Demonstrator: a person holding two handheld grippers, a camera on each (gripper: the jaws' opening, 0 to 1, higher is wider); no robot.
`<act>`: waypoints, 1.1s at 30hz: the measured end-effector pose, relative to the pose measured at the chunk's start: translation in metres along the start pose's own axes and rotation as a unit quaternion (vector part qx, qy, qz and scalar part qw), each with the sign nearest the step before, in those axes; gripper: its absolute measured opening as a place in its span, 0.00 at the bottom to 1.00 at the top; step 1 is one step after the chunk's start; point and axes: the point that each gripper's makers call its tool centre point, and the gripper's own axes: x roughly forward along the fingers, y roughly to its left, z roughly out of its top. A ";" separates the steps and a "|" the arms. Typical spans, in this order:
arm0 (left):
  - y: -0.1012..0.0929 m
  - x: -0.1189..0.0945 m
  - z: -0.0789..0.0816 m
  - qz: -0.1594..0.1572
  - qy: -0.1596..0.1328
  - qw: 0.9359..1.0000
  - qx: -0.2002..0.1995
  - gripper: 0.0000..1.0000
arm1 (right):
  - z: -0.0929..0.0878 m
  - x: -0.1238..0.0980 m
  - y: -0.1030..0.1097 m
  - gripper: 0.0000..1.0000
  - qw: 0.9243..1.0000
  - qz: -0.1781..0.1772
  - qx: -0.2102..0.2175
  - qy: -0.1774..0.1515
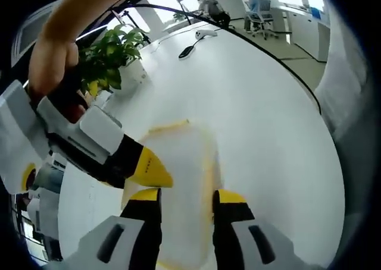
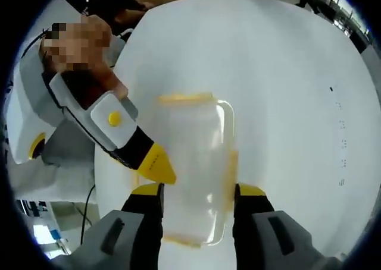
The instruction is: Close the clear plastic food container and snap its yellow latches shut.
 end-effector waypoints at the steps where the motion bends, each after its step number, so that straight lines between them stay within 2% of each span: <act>1: 0.000 -0.001 0.000 0.000 0.000 1.000 -0.002 0.26 | 0.000 0.000 0.000 0.43 1.000 0.000 0.000 -0.002; 7: -0.002 0.000 0.000 -0.001 0.011 1.000 0.007 0.27 | -0.005 0.001 -0.001 0.43 1.000 -0.003 0.008 -0.025; 9: -0.002 0.001 0.000 -0.008 0.005 1.000 -0.003 0.27 | -0.005 0.001 -0.003 0.43 0.999 -0.008 0.010 -0.034; 10: -0.003 0.001 0.001 -0.017 -0.002 0.999 -0.033 0.27 | -0.006 0.000 -0.004 0.43 0.999 -0.013 0.011 -0.036; 11: -0.002 0.000 0.002 -0.020 -0.003 0.999 -0.046 0.27 | -0.006 -0.001 -0.004 0.43 0.999 -0.018 0.010 -0.037; 14: 0.000 0.000 0.002 -0.021 0.000 0.999 -0.027 0.28 | -0.004 -0.002 -0.004 0.44 0.999 -0.033 0.004 -0.038; 21: -0.001 0.003 0.004 -0.022 -0.009 0.999 -0.033 0.28 | -0.006 -0.005 -0.003 0.44 0.996 -0.069 0.009 -0.060; 26: 0.002 0.002 0.006 -0.036 -0.021 0.996 -0.084 0.28 | -0.003 -0.004 -0.001 0.43 0.994 -0.087 0.013 -0.061; 33: -0.001 0.002 0.006 -0.043 -0.028 0.995 -0.087 0.28 | 0.000 -0.003 -0.003 0.43 0.993 -0.099 0.008 -0.064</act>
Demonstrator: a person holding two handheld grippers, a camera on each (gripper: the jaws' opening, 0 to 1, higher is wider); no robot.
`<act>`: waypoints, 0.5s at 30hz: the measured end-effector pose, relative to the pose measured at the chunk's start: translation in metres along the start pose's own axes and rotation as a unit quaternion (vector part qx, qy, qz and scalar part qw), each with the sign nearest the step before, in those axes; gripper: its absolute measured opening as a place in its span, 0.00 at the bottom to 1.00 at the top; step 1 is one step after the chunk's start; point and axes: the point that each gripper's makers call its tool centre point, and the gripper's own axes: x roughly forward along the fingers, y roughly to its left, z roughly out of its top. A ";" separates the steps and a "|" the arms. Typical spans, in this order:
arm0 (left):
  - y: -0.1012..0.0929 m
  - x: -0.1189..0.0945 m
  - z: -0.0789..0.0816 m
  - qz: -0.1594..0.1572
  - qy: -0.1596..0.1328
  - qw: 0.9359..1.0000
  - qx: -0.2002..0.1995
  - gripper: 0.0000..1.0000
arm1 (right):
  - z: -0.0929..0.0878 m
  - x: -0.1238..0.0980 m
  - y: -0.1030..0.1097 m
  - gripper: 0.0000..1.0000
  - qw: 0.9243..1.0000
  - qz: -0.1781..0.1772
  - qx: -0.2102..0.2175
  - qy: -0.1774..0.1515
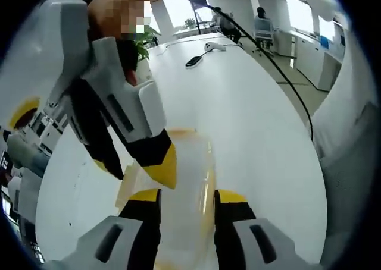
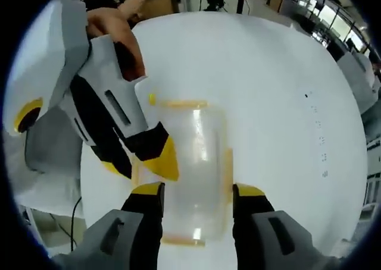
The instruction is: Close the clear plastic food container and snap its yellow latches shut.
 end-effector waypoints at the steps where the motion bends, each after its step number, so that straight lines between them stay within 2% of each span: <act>1: 0.001 -0.001 0.000 -0.003 -0.002 1.000 -0.008 0.28 | 0.000 0.000 0.000 0.43 1.000 -0.001 0.001 -0.001; 5: 0.004 -0.003 -0.005 0.001 0.001 0.999 -0.042 0.31 | 0.000 0.000 0.000 0.43 1.000 -0.007 0.007 -0.013; 9: 0.002 -0.008 -0.010 -0.005 0.007 0.999 -0.045 0.39 | 0.002 0.000 0.003 0.43 1.000 -0.014 0.010 -0.023; 11: 0.004 -0.010 -0.011 -0.002 0.008 0.999 -0.045 0.44 | 0.002 0.000 0.004 0.43 0.999 -0.016 0.014 -0.028; 15: 0.010 -0.018 -0.013 0.011 0.004 0.999 -0.051 0.48 | 0.003 0.000 0.001 0.45 0.999 -0.022 0.027 -0.039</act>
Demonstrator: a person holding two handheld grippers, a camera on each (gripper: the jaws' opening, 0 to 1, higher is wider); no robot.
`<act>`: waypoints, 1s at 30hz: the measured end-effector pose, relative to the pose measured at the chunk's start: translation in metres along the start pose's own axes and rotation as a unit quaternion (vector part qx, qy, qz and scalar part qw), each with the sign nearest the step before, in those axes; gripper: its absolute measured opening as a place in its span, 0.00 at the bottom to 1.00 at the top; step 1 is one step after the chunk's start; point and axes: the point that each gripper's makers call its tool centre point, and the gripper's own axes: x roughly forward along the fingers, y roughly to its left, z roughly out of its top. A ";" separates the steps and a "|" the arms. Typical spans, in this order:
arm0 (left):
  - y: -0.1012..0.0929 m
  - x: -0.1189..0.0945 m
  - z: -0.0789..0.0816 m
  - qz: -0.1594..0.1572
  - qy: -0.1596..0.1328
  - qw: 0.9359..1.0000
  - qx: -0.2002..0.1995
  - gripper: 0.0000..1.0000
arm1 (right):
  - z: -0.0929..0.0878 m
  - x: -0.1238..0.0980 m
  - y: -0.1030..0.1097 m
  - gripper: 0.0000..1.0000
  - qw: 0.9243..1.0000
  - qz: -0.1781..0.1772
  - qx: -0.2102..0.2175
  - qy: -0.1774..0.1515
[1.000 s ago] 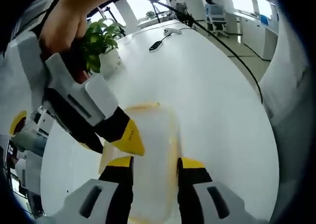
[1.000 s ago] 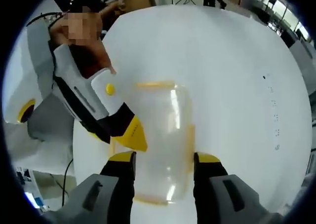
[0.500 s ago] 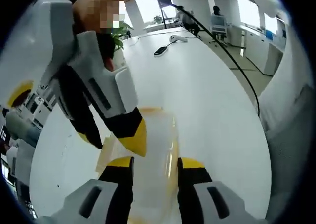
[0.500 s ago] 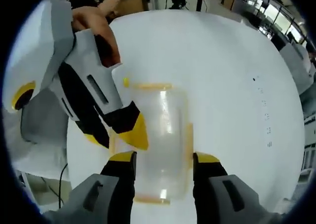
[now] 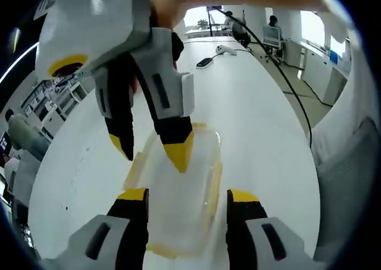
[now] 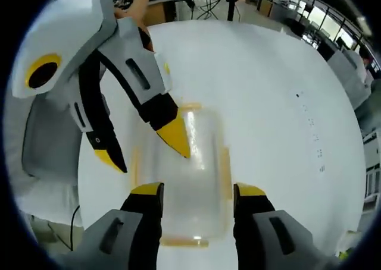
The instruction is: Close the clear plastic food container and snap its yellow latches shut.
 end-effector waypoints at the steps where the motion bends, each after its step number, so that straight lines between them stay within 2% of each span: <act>1: 0.001 -0.002 -0.001 0.002 -0.001 1.000 -0.003 0.48 | -0.001 -0.001 0.000 0.46 1.000 -0.006 -0.005 -0.001; 3: 0.004 -0.008 -0.005 0.006 0.001 1.000 -0.010 0.49 | -0.001 -0.005 0.001 0.49 1.000 -0.016 -0.010 -0.016; 8: 0.021 -0.026 -0.020 0.028 -0.005 0.999 -0.042 0.52 | 0.004 -0.021 0.000 0.50 0.996 -0.022 0.024 -0.084; 12: 0.034 -0.037 -0.034 0.053 -0.005 0.996 -0.076 0.58 | -0.011 -0.034 -0.003 0.54 0.992 -0.042 0.042 -0.109; 17: 0.043 -0.044 -0.055 0.073 0.000 0.993 -0.097 0.71 | -0.035 -0.038 0.002 0.56 0.990 -0.050 0.061 -0.117; 19: 0.039 -0.043 -0.065 0.065 0.009 0.992 -0.112 0.76 | -0.042 -0.037 0.005 0.58 0.989 -0.052 0.068 -0.120; 22: 0.035 -0.040 -0.077 0.061 0.027 0.992 -0.107 0.80 | -0.048 -0.033 0.013 0.61 0.989 -0.045 0.072 -0.124; 26: 0.029 -0.034 -0.082 0.054 0.035 0.992 -0.105 0.85 | -0.053 -0.023 0.023 0.73 0.989 -0.039 0.072 -0.119; 30: 0.023 -0.025 -0.080 0.043 0.040 0.994 -0.095 0.87 | -0.054 -0.009 0.031 0.78 0.992 -0.034 0.061 -0.108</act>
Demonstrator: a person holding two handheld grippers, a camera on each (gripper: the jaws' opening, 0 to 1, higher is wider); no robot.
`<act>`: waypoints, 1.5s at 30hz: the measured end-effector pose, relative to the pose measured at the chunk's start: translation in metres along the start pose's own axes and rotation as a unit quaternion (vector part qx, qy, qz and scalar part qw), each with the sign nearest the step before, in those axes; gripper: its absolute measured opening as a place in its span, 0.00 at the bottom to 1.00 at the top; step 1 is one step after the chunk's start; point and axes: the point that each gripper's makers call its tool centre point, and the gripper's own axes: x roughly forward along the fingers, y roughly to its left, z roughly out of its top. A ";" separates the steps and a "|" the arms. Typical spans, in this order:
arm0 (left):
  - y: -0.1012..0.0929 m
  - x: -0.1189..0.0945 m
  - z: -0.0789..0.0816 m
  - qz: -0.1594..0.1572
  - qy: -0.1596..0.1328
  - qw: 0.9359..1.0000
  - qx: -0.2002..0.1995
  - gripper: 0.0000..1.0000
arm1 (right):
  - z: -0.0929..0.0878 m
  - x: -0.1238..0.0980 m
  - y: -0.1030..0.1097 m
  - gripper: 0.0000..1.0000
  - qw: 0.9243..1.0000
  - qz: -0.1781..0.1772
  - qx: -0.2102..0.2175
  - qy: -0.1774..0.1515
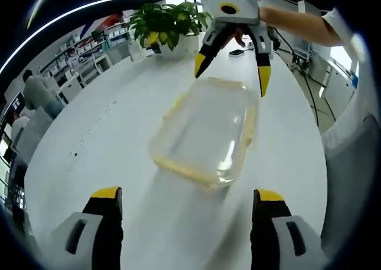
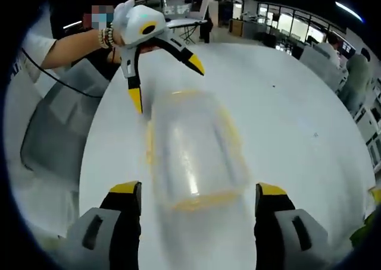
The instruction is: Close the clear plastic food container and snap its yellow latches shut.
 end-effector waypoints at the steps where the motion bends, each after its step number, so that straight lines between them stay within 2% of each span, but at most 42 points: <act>1: -0.001 0.002 0.001 -0.002 -0.001 1.000 0.001 0.87 | 0.000 0.001 0.000 0.79 1.000 -0.001 -0.002 0.001; 6: -0.006 0.011 0.001 -0.010 0.003 1.000 0.010 0.84 | -0.001 0.012 0.001 0.84 1.000 -0.009 -0.003 0.000; 9: -0.006 0.013 0.002 -0.010 0.002 1.000 0.019 0.76 | -0.002 0.012 -0.005 0.79 1.000 -0.024 -0.007 -0.002; 12: -0.007 0.017 0.003 -0.014 -0.001 1.000 0.020 0.75 | -0.003 0.012 -0.006 0.77 1.000 -0.026 -0.006 -0.003; 20: -0.012 0.022 0.016 -0.020 -0.016 0.999 0.021 0.63 | -0.004 0.015 -0.012 0.74 0.999 -0.039 -0.010 0.001; 23: -0.011 0.024 0.013 -0.022 -0.011 1.000 0.020 0.63 | -0.004 0.016 -0.012 0.74 0.999 -0.041 -0.011 0.001; 28: -0.009 0.025 0.009 -0.022 -0.005 1.000 0.016 0.54 | -0.004 0.017 -0.012 0.74 0.999 -0.042 -0.011 0.000; 36: -0.008 0.028 0.009 -0.006 0.010 1.000 0.016 0.53 | -0.002 0.017 -0.011 0.74 0.999 -0.040 -0.009 -0.006; 45: -0.005 0.026 0.005 -0.006 0.018 1.000 0.018 0.53 | 0.002 0.020 -0.009 0.74 0.999 -0.038 -0.005 -0.015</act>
